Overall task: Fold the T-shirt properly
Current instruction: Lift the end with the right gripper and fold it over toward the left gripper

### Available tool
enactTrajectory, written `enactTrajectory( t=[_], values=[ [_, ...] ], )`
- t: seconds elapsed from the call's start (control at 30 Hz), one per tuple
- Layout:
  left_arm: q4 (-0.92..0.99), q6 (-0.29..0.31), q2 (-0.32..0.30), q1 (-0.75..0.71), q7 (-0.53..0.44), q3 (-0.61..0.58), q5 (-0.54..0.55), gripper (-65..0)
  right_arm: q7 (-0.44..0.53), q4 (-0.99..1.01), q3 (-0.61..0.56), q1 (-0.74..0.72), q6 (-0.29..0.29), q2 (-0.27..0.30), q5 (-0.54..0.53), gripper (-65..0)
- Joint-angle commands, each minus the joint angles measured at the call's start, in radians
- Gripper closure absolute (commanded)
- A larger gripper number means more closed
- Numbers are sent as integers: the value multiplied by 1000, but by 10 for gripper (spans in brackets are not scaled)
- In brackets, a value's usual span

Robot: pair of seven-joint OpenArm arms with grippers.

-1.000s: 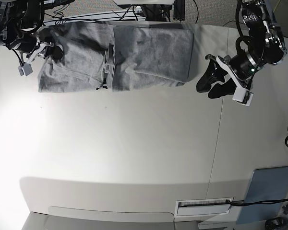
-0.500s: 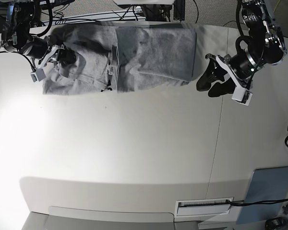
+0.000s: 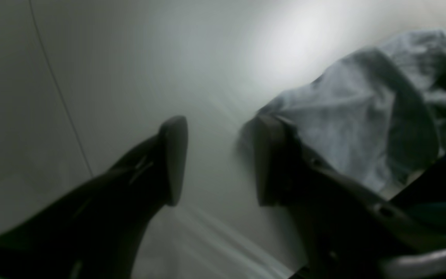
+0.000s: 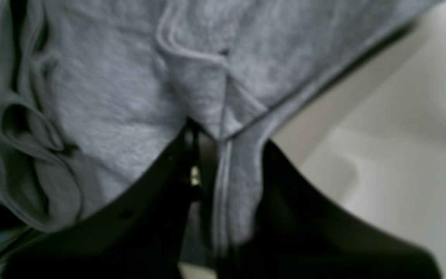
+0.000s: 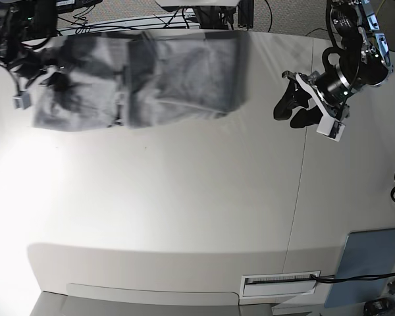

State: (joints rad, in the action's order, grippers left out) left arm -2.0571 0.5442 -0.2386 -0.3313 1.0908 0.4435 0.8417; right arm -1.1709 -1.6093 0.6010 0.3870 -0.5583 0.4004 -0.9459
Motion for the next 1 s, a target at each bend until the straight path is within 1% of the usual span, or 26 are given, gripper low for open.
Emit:
enactTrajectory(
  t=[0.0,0.07,0.17,0.27,0.37,0.43,0.5,0.63,0.7,0.8,0.97],
  values=[
    [-10,3,-8,-6,-38,4,18,-285,11,-46,31,-7,-7,27,-29,0],
    [9,3,-8,-24,-67,4,18,-285,-36,-111,61,-7,-7,31,-30,0],
    [34,4,-8,-52,-86,4,18,-285,-128,-225,59,-6,-6,18,-58,0],
    [35,8,-7,-75,-89,4,18,-285,-183,-353,47,-5,-6,-23,-131,0],
    [35,8,-6,-97,-97,4,18,-285,-193,-487,17,1,-5,-77,-127,0],
    [36,8,3,-105,-96,4,18,-285,-180,-561,-17,8,-3,-109,-107,0],
    [42,9,16,-110,-97,3,18,-285,-145,-624,-63,17,21,-138,-67,0],
    [75,45,52,-110,-95,-4,18,-285,-95,-695,-205,35,44,-190,27,0],
    [103,61,71,-116,-94,-22,17,-285,-76,-695,-291,34,56,-201,85,0],
    [154,90,80,-121,-93,-72,-2,-285,-19,-695,-422,34,88,-209,182,0],
    [208,90,80,-120,-96,-186,-84,-285,65,-694,-620,31,160,-209,340,0]
  ],
)
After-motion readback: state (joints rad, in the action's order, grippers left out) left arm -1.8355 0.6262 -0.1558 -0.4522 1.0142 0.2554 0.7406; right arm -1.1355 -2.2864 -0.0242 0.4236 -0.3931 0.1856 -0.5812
